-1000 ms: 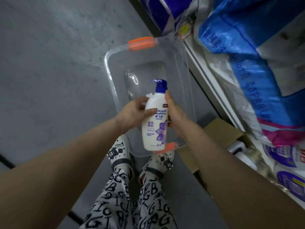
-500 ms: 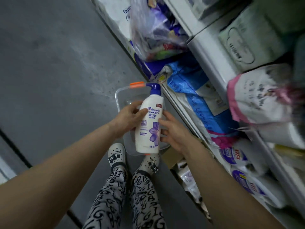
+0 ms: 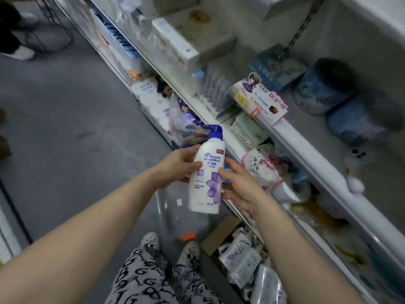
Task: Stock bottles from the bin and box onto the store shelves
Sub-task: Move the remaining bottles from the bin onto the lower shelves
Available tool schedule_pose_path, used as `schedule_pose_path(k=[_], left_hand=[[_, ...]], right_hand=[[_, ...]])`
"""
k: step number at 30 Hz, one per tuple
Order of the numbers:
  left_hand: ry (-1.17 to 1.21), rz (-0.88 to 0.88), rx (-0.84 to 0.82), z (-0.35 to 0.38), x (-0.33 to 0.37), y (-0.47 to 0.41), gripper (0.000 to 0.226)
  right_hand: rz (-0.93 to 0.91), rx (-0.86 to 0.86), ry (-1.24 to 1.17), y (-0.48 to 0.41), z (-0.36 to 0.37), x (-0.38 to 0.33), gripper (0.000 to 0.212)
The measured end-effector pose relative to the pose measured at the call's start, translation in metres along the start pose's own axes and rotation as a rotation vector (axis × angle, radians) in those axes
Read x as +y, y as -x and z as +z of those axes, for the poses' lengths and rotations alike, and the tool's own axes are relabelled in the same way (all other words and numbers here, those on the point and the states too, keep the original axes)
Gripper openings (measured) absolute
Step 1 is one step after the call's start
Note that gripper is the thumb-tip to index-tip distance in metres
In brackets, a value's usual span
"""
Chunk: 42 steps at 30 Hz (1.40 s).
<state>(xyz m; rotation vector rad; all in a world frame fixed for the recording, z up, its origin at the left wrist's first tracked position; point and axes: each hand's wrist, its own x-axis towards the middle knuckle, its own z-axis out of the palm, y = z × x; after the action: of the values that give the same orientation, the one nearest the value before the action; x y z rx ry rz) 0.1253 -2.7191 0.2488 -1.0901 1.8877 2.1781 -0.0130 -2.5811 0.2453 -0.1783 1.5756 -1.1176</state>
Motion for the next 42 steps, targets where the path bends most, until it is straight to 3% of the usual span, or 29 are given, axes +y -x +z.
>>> schedule_pose_path(k=[6, 8, 18, 32, 42], left_hand=[[-0.089, 0.11, -0.033, 0.025, 0.061, 0.041, 0.044], [-0.085, 0.147, -0.035, 0.037, 0.077, 0.049, 0.038], [-0.178, 0.298, -0.202, 0.088, 0.141, 0.079, 0.053], [-0.333, 0.434, -0.698, 0.199, 0.169, 0.143, 0.052], [-0.344, 0.521, -0.909, 0.306, 0.158, 0.203, 0.053]], right_hand=[[-0.105, 0.039, -0.036, 0.072, -0.011, -0.037, 0.027], [-0.139, 0.075, -0.042, 0.09, -0.017, -0.043, 0.03], [-0.3, 0.331, -0.118, 0.189, -0.035, -0.059, 0.04], [-0.434, 0.771, -0.355, 0.342, -0.043, 0.008, 0.039], [-0.534, 0.978, -0.408, 0.449, -0.068, 0.071, 0.04]])
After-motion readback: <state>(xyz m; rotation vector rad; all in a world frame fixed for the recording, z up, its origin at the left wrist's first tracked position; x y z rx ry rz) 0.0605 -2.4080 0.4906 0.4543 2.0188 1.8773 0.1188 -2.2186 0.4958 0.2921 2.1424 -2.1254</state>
